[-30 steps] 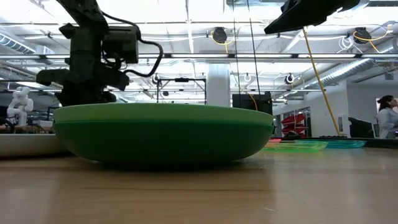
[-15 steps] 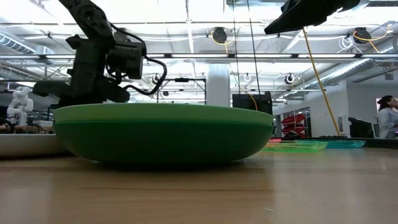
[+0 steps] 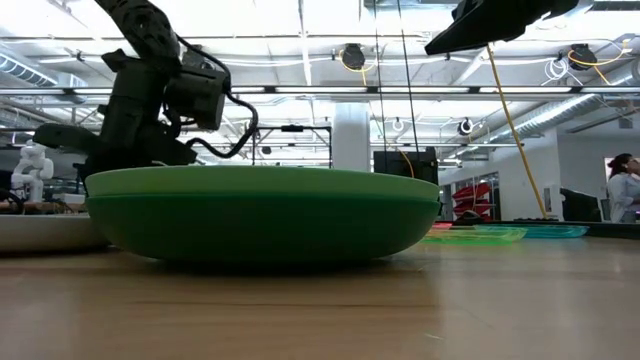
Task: Stack plastic plates
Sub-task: Stack the large light blue plate on the large pink plate
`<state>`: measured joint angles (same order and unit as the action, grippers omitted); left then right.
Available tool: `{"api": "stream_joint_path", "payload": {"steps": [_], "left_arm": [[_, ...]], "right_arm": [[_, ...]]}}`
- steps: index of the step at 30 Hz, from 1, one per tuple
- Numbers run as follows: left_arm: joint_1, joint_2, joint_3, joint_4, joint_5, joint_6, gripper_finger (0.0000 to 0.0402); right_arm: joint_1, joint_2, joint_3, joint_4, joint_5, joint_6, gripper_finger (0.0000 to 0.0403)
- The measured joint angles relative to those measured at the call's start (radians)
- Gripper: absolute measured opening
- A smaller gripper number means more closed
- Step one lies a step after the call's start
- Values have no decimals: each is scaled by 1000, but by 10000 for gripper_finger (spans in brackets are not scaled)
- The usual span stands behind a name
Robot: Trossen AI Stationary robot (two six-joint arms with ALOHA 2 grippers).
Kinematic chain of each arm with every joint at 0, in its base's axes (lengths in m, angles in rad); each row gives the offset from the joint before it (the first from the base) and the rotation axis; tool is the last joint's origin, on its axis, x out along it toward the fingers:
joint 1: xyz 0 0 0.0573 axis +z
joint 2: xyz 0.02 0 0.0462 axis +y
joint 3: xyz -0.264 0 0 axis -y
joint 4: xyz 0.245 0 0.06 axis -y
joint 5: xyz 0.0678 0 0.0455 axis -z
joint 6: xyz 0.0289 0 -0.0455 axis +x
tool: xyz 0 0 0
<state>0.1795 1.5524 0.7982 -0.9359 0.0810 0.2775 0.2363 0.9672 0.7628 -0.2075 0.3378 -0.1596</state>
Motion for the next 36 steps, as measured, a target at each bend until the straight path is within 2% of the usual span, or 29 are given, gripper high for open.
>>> {"api": "stream_joint_path", "payload": {"steps": [9,21,26,31,36], "left_arm": [[34,-17,4,-62,-28,-64,13],[92,-105,100,-224,-158,-157,10],[98,-149,201,-321,-245,-206,10],[97,-180,362,-433,-354,-247,10],[97,-203,540,-456,-372,-286,10]], "right_arm": [[0,0,0,1,0,2,114],[0,0,0,7,0,10,114],[0,0,0,8,1,10,114],[0,0,0,7,1,10,114],[0,0,0,1,1,17,114]]}}
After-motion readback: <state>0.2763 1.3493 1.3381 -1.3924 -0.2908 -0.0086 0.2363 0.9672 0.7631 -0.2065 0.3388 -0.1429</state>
